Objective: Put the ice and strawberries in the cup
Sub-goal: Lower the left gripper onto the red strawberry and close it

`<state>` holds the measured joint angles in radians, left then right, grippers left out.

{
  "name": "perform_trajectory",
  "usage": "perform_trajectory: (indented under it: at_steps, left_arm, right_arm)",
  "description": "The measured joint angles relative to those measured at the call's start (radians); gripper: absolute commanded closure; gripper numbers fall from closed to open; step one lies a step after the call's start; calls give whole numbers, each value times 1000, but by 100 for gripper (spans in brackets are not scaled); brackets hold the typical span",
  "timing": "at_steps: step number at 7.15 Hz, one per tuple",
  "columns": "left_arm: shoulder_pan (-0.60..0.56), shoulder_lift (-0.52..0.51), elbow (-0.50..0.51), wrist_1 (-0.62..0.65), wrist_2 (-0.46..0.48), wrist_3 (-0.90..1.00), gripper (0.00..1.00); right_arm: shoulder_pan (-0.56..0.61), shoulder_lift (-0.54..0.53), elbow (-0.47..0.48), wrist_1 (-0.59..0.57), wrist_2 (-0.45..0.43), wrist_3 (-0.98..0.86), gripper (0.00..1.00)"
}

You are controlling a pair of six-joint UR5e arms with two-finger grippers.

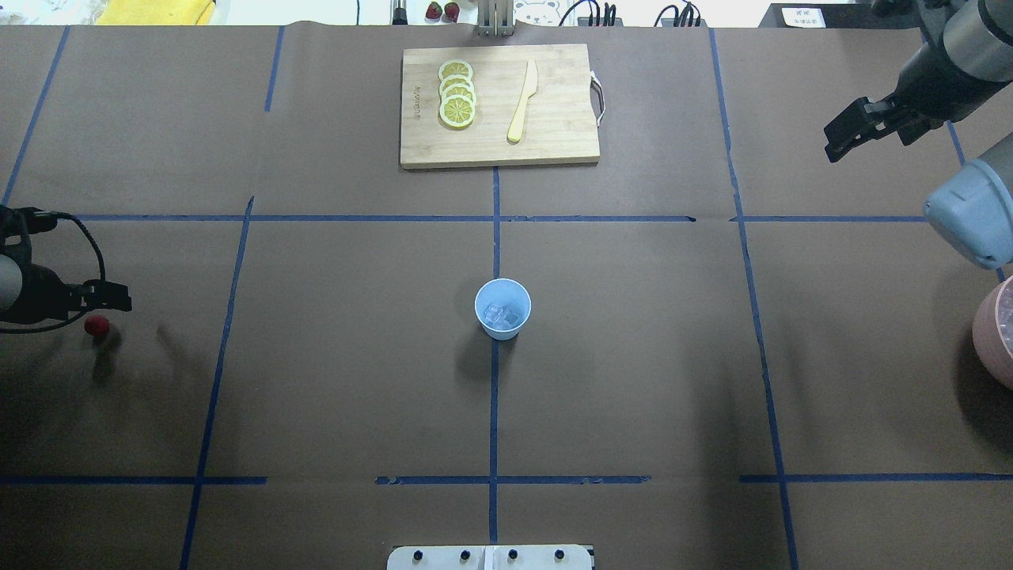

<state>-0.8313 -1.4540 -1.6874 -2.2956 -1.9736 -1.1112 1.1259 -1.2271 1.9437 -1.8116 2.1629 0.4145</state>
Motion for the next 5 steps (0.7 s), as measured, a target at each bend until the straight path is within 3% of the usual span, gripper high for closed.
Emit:
perform_trajectory:
  at_steps: [5]
  left_arm:
    - [2, 9, 37, -64, -8, 1, 4]
  right_arm:
    - [0, 0, 0, 0, 0, 1, 1]
